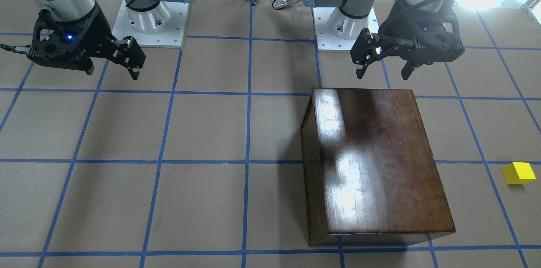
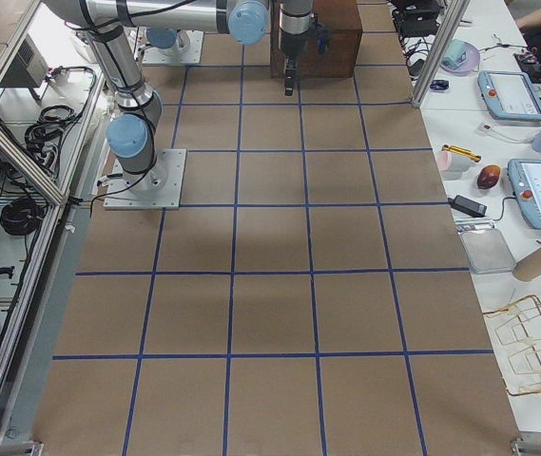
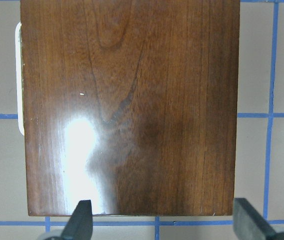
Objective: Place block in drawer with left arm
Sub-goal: 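Lift the left gripper off the cabinet top and move toward the drawer side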
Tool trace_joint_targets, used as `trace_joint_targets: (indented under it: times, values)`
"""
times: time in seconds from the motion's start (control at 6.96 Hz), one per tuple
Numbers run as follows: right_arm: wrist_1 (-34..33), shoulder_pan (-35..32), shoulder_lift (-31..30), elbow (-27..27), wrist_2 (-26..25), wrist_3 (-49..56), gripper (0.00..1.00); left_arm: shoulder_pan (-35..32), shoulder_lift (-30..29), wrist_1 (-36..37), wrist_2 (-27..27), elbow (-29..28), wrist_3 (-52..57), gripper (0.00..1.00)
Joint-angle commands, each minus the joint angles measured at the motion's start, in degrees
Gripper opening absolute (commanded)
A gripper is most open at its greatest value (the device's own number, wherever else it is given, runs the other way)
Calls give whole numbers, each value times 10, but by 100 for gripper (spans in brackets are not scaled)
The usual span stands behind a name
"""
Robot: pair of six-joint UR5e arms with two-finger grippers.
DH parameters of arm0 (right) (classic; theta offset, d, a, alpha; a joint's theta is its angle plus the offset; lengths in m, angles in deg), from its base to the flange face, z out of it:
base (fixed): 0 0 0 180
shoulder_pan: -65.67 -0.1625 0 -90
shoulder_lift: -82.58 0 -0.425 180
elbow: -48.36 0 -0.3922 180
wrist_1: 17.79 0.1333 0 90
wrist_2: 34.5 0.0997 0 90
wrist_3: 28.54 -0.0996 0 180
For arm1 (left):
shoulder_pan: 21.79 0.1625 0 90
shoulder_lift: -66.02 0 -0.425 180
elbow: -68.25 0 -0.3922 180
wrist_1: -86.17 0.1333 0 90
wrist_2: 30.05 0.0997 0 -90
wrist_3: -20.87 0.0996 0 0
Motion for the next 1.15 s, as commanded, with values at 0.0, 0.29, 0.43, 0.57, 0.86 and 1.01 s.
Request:
trace_joint_targets:
  times: [0.0,0.29,0.43,0.57,0.86,1.01]
  values:
    - [0,0,0,0,0,0,100,0,0,-1,1,-3,-1,100]
    - [0,0,0,0,0,0,100,2,-5,0,0,-7,-1,100]
    - [0,0,0,0,0,0,100,4,-9,0,0,-13,-1,100]
    - [0,0,0,0,0,0,100,19,-19,0,1,-32,2,100]
    - [0,0,0,0,0,0,100,95,-48,-3,-9,-49,81,100]
    - [0,0,0,0,0,0,100,126,-63,0,-10,-50,148,100]
